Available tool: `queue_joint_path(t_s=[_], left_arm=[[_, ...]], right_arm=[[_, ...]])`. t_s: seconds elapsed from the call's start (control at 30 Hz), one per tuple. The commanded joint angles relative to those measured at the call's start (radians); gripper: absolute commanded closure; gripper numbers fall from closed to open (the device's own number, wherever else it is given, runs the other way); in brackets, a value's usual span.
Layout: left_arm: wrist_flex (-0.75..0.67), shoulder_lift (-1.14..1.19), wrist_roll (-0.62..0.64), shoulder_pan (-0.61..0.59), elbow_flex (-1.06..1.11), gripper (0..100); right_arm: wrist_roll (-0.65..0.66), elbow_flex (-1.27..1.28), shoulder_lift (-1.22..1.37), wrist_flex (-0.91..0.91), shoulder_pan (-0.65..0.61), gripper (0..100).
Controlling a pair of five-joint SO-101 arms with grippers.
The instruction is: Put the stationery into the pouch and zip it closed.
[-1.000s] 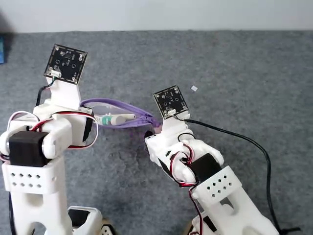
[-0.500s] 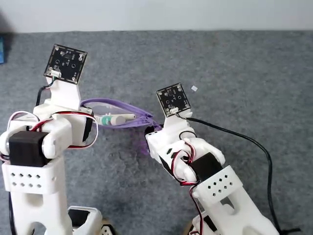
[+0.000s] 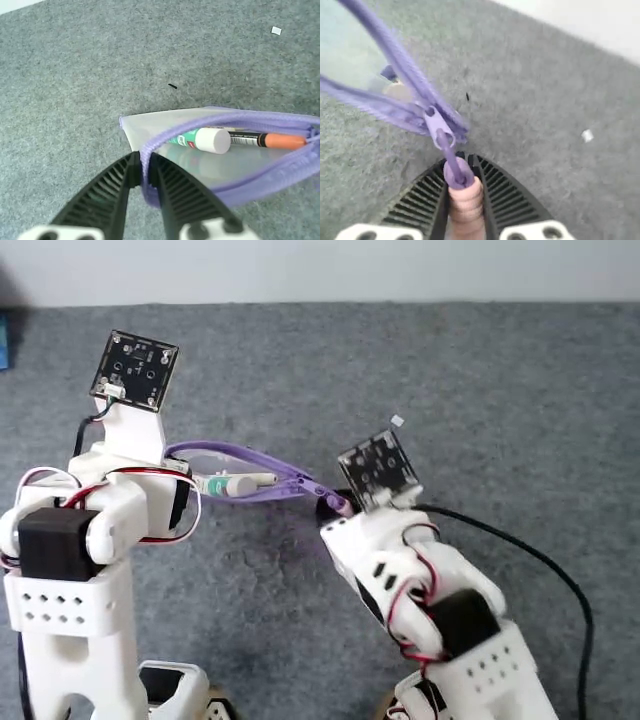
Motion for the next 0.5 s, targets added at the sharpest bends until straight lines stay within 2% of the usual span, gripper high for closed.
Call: queue_joint_path(t_s=[0.0,0.2,0.47], left_arm=[[-0.009,0.012,0.009,-0.003,-0.005,99],[-0.011,0.017,0.009,-0.002,-0.005,99],[-0.014,0.017,0.009,-0.002,-0.005,99]], right_arm=[[0.071,-0.014,-0.091,0.033,0.013,99.1],[0.078,0.028,-0.064,0.025,0.012,99.1],[-0.028,0.133,0.074,-0.163,0.005,97.3]])
